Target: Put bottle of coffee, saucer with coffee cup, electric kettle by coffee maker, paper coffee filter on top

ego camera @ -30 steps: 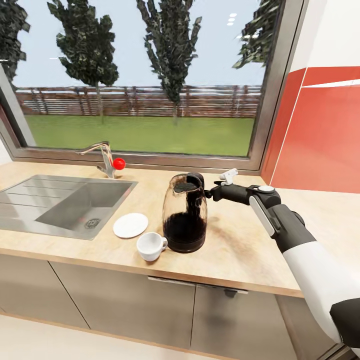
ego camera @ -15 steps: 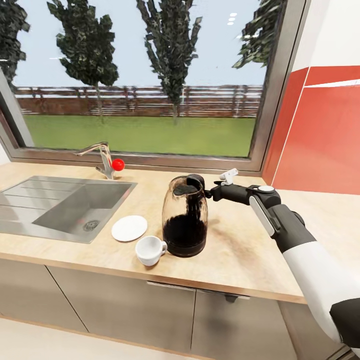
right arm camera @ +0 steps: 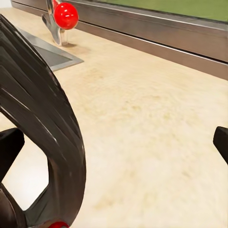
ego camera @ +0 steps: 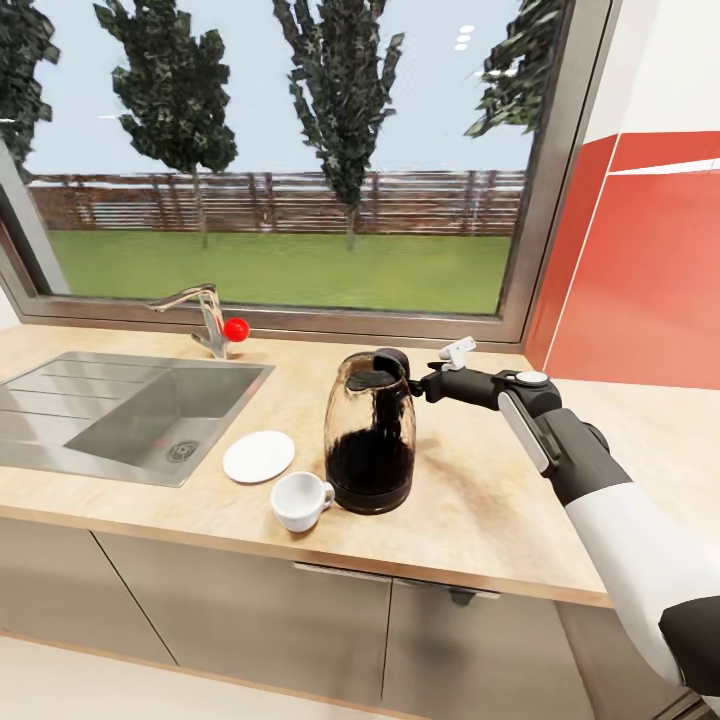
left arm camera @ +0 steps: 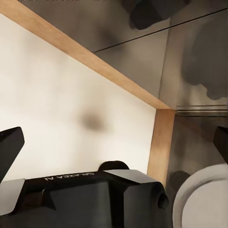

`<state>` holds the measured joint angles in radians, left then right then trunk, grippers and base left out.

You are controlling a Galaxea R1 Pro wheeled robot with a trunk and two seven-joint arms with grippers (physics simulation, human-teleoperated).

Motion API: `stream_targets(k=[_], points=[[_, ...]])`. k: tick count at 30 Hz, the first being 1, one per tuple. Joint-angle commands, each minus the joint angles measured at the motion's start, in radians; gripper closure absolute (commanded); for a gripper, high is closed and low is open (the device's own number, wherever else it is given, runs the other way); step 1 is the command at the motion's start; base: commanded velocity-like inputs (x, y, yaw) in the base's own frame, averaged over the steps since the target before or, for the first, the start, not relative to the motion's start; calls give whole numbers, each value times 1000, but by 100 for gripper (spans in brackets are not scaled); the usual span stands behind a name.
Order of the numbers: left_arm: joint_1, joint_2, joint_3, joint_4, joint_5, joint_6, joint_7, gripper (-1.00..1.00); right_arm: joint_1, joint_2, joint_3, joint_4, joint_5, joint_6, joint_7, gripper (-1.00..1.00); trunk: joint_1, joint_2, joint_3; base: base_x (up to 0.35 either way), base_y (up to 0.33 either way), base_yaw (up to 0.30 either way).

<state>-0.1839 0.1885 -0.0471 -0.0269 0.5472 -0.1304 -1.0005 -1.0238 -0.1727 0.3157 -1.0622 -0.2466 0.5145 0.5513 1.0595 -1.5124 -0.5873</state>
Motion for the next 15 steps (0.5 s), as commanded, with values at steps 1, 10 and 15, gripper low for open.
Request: stream_targets(k=[1, 10, 15], points=[[-1, 0, -5, 1, 2, -9, -1, -100, -1, -1, 2, -1, -8, 7, -2, -100, 0, -1, -1, 10, 17, 0], [0, 0, -5, 0, 2, -9, -1, -100, -1, -1, 2, -1, -8, 7, -2, -100, 0, -1, -1, 38, 33, 0], [-1, 0, -5, 0, 2, -9, -1, -100, -1, -1, 2, -1, -9, 7, -2, -100, 0, -1, -1, 5, 4, 0]])
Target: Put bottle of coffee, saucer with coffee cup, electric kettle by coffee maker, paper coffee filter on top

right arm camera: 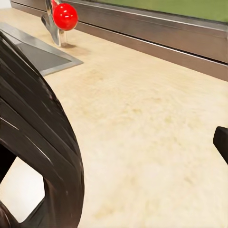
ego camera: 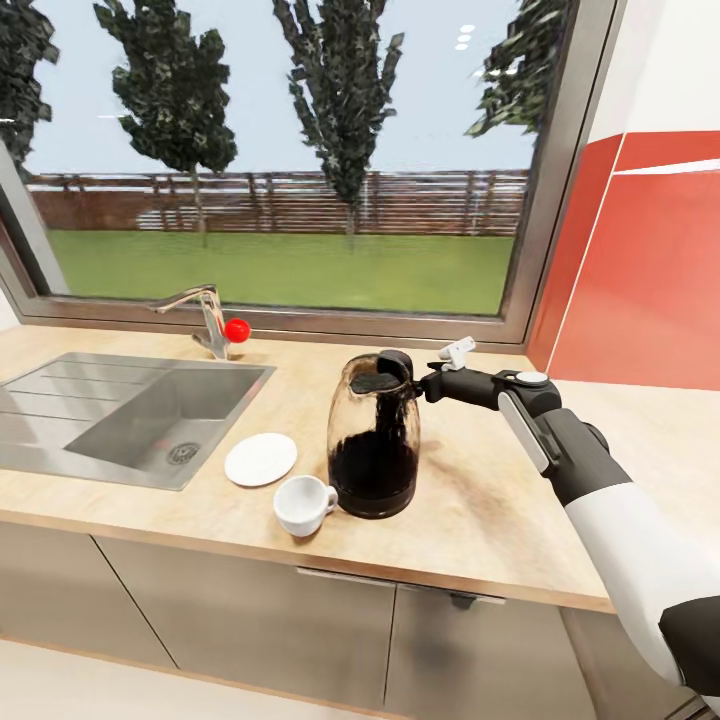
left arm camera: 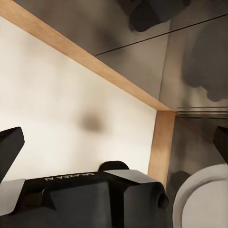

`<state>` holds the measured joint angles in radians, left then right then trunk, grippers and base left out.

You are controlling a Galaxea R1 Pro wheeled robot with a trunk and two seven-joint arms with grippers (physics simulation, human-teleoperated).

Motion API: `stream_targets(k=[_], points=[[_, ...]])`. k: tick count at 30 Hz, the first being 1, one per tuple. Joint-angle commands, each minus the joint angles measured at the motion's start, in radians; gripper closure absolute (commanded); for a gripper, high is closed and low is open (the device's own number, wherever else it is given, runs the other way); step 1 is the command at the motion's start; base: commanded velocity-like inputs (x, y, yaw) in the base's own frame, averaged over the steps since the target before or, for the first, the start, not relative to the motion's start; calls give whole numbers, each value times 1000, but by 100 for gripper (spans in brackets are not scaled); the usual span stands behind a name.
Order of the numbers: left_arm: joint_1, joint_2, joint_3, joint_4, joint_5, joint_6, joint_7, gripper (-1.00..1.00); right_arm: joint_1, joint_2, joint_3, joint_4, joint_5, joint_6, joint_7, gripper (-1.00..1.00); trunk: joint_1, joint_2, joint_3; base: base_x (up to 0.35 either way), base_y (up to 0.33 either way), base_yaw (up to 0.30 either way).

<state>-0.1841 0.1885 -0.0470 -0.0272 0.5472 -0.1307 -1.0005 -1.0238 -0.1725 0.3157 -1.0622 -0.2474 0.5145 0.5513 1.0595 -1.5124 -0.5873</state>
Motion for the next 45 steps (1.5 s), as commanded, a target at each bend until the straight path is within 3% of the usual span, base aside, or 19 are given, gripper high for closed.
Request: stream_targets(k=[1, 8, 9, 29, 45], points=[[-1, 0, -5, 1, 2, -9, -1, -100, -1, -1, 2, -1, -8, 7, -2, -100, 0, -1, -1, 2, 2, 0], [-1, 0, -5, 1, 2, -9, -1, -100, -1, -1, 2, -1, -7, 6, -2, -100, 0, -1, -1, 0, 0, 0], [0, 0, -5, 1, 2, -9, -1, -100, -1, 0, 2, -1, -7, 6, -1, 100, 0, -1, -1, 0, 0, 0], [-1, 0, -5, 1, 2, -9, -3, -100, -1, 6, 2, -2, -7, 6, -1, 100, 0, -1, -1, 0, 0, 0], [-1, 0, -5, 1, 1, -9, -3, -100, -1, 7, 2, -2, -7, 6, -1, 100, -61, 111, 49, 0, 0, 0]])
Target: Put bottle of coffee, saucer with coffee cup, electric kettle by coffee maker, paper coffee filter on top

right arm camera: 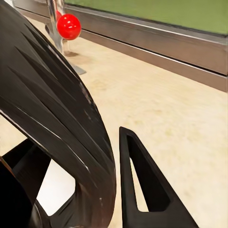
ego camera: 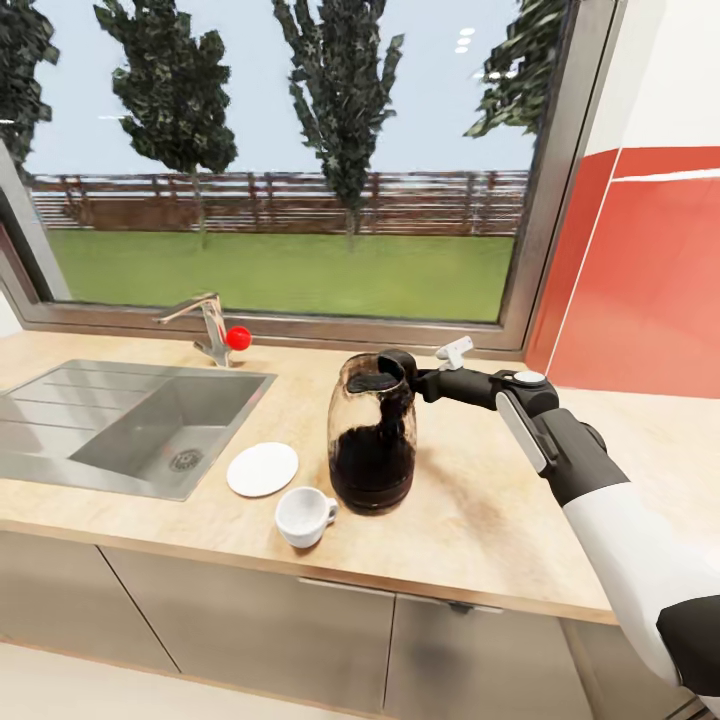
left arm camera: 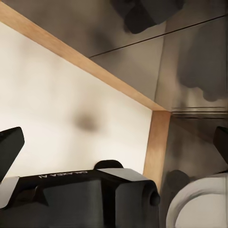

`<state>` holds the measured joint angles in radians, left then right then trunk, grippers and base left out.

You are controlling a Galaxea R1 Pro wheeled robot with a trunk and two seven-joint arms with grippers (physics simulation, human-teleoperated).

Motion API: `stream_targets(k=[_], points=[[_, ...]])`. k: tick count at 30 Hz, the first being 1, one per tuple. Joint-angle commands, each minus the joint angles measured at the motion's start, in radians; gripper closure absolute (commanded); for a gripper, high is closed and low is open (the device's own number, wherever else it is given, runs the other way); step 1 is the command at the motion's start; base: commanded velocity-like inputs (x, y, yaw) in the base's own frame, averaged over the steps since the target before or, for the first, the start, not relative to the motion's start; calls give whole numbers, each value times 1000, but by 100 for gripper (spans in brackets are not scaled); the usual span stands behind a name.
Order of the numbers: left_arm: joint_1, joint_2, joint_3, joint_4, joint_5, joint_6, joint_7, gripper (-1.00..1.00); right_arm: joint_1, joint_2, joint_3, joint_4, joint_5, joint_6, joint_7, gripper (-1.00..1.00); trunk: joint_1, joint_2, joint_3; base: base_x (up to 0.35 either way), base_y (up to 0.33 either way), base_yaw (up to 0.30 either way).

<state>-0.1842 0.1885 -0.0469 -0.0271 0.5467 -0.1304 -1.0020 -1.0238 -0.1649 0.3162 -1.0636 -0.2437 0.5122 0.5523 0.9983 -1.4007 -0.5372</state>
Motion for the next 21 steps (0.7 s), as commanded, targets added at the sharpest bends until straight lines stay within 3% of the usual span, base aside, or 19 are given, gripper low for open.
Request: stream_targets(k=[1, 12, 15, 21], points=[[-1, 0, -5, 0, 2, -9, -1, -100, -1, -1, 1, -1, -11, 8, -2, 100, -4, 7, 2, 0, 0, 0], [0, 0, -5, 0, 2, -9, -2, -100, -4, 7, -2, -1, -8, 17, -12, 100, -46, 84, 37, 0, 0, 0], [-1, 0, -5, 0, 2, -9, -3, -100, -17, 30, -4, -1, -11, 43, -64, 100, -58, 105, 46, 0, 0, 0], [-1, 0, -5, 0, 2, -9, -5, -100, -22, 72, -9, -6, -12, 116, -93, 100, -73, 133, 59, 0, 0, 0]])
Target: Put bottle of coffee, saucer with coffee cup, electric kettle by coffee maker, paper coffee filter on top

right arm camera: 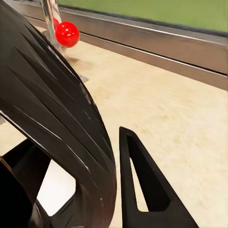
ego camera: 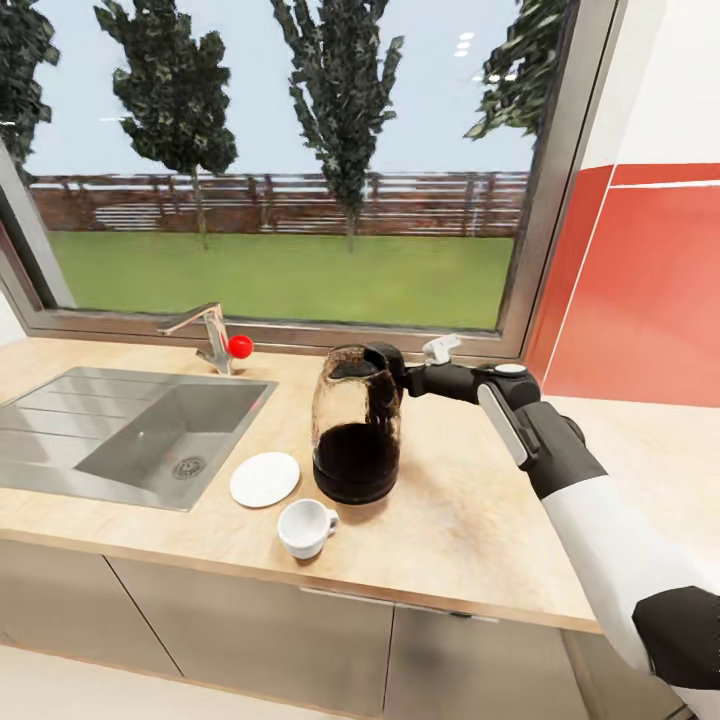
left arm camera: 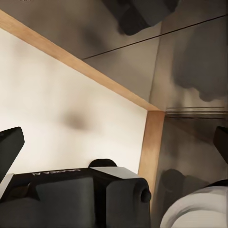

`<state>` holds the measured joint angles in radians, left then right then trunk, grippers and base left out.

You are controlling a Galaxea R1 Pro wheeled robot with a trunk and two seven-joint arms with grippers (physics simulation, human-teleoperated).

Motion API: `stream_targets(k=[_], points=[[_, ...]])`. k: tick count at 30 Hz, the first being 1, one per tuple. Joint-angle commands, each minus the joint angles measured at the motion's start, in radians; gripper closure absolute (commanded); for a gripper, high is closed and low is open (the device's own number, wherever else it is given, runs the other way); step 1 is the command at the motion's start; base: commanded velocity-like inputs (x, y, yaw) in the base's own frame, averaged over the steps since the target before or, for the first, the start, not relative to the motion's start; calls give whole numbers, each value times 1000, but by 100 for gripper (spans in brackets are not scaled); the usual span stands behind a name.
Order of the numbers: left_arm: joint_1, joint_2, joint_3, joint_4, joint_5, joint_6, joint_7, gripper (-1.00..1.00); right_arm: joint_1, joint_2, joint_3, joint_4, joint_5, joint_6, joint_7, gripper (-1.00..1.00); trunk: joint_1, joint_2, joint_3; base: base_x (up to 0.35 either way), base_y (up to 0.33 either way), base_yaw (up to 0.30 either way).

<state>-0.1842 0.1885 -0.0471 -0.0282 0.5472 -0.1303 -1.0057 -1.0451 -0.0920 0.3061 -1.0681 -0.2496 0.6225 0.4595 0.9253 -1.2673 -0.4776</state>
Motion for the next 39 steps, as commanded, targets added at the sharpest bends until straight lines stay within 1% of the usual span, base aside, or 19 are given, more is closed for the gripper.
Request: stream_targets(k=[1, 4, 5, 7, 8, 9, 12, 15, 16, 18, 22, 24, 26, 27, 30, 35, 39], points=[[-1, 0, -5, 1, 2, -9, -1, -100, -1, 1, 1, -1, -6, 8, -6, 100, 0, -1, -1, 0, 0, 0], [0, 0, -5, 1, 1, -9, -2, -100, -2, 11, -1, -2, -9, 15, -49, 100, 0, -1, -1, 0, 0, 0], [-1, 0, -5, 1, 1, -9, -2, -100, -2, 15, -4, -2, -24, 17, -69, 100, 0, -1, -1, 0, 0, 0], [-1, 0, -5, 1, 1, -9, -2, -100, -3, 19, -6, -3, -69, 19, -83, 100, 0, -1, -1, 0, 0, 0], [0, 0, -5, 1, 2, -9, -2, -100, -3, 19, -7, -3, -79, 19, -85, 100, 0, -1, -1, 0, 0, 0], [-1, 0, -5, 1, 2, -9, -2, -100, -6, 20, -8, -4, -105, 20, -90, 100, 0, -1, -1, 0, 0, 0], [0, 0, -5, 1, 2, -9, -2, -100, -12, 20, -8, -4, -117, 20, -92, 100, 0, -1, -1, 0, 0, 0], [0, 0, -5, 1, 1, -9, -2, -100, -18, 21, -8, -5, -121, 20, -93, 100, 0, -1, -1, 0, 0, 0], [-1, 0, -5, 1, 1, -9, -2, -100, -31, 21, -8, -5, -122, 21, -94, 100, 0, -1, -1, 0, 0, 0], [0, 0, -5, 1, 1, -9, -2, -100, -37, 21, -8, -5, -123, 21, -96, 100, 0, -1, -1, 0, 0, 0], [-1, 0, -5, 2, 1, -9, -2, -100, -61, 26, -8, -6, -124, 22, -123, 100, 0, -1, -1, 0, 0, 0], [-1, 0, -5, 1, 1, -9, -2, -100, -68, 34, -8, -6, -125, 34, -140, 100, 0, -1, -1, 0, 0, 0], [-1, 0, -5, 1, 1, -9, -2, -100, -76, 41, -8, -14, -125, 83, -157, 100, 0, -1, -1, 0, 0, 10], [0, 0, -5, 1, 1, -9, -2, -100, -80, 45, -8, -24, -125, 98, -162, 100, 0, -1, -1, 0, 0, 120], [0, 0, -5, 2, 0, -9, -2, -100, -84, 49, -8, -33, -125, 111, -166, 100, 0, -1, -1, 0, 0, 203], [-1, 0, -5, 2, 0, -9, -2, -100, -85, 50, -8, -36, -124, 114, -171, 100, 0, -1, -1, 0, 38, 249], [-1, 0, -5, 2, 0, -9, -2, -100, -85, 51, -8, -36, -125, 115, -172, 100, 0, -1, -1, 0, 226, 219]])
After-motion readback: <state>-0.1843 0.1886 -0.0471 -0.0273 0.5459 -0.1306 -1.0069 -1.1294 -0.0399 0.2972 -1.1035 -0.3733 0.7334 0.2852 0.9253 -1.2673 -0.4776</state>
